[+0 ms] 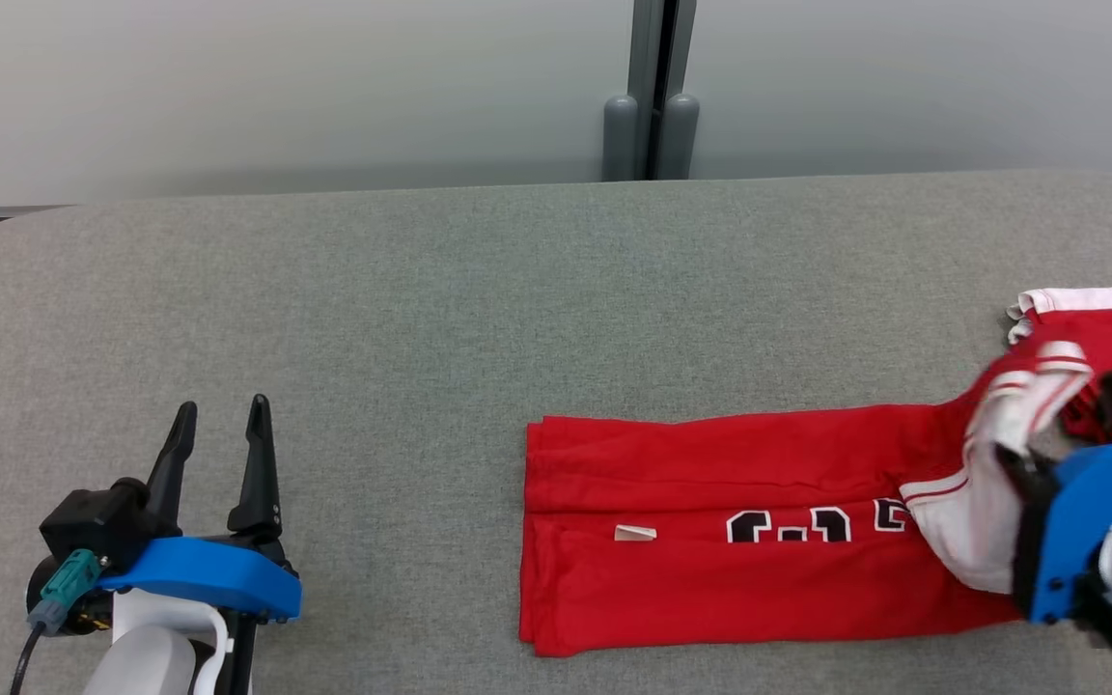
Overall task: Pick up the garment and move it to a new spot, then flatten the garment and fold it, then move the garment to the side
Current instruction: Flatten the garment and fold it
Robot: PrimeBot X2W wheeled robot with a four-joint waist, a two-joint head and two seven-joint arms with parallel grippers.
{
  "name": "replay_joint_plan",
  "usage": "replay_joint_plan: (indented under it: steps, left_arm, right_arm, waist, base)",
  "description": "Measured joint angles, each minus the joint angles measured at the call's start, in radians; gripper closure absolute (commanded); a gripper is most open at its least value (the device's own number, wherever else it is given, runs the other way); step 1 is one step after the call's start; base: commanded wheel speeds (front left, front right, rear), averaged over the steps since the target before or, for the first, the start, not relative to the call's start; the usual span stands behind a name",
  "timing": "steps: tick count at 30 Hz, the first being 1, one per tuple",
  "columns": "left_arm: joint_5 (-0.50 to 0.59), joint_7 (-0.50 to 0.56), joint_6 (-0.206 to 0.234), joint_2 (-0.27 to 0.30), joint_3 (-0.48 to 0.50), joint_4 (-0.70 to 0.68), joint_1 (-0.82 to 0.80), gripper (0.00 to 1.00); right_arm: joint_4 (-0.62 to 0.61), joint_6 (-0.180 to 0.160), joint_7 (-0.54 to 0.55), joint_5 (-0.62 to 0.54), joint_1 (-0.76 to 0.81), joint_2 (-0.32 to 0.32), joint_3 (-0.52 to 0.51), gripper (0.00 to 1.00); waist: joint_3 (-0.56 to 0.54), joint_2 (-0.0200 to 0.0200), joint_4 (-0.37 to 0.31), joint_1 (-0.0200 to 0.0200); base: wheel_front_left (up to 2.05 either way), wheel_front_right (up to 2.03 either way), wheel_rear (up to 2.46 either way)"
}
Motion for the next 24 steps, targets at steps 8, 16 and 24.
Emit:
replay_joint_plan:
  steps: [8, 16, 24]
  left_arm:
    - [0.001, 0.000, -0.001, -0.001, -0.006, -0.001, 0.000, 0.00]
    - [0.008, 0.001, -0.015, -0.006, -0.028, 0.013, -0.024, 0.00]
    - [0.016, 0.001, -0.026, -0.024, -0.054, 0.031, -0.049, 0.00]
  right_arm:
    - [0.065, 0.000, 0.025, 0.057, -0.086, 0.026, 0.321, 1.00]
    - [0.286, 0.000, -0.044, 0.095, -0.232, 0.096, 0.529, 1.00]
    - [0.522, 0.000, -0.135, 0.123, -0.328, 0.145, 0.587, 1.00]
  waist:
    - [-0.002, 0.0000, -0.001, 0.0000]
    - [0.017, 0.0000, 0.033, 0.0000]
    - [0.033, 0.0000, 0.084, 0.0000]
  base:
    - [0.00, 0.00, 0.00]
    - [0.00, 0.00, 0.00]
    - [0.00, 0.00, 0.00]
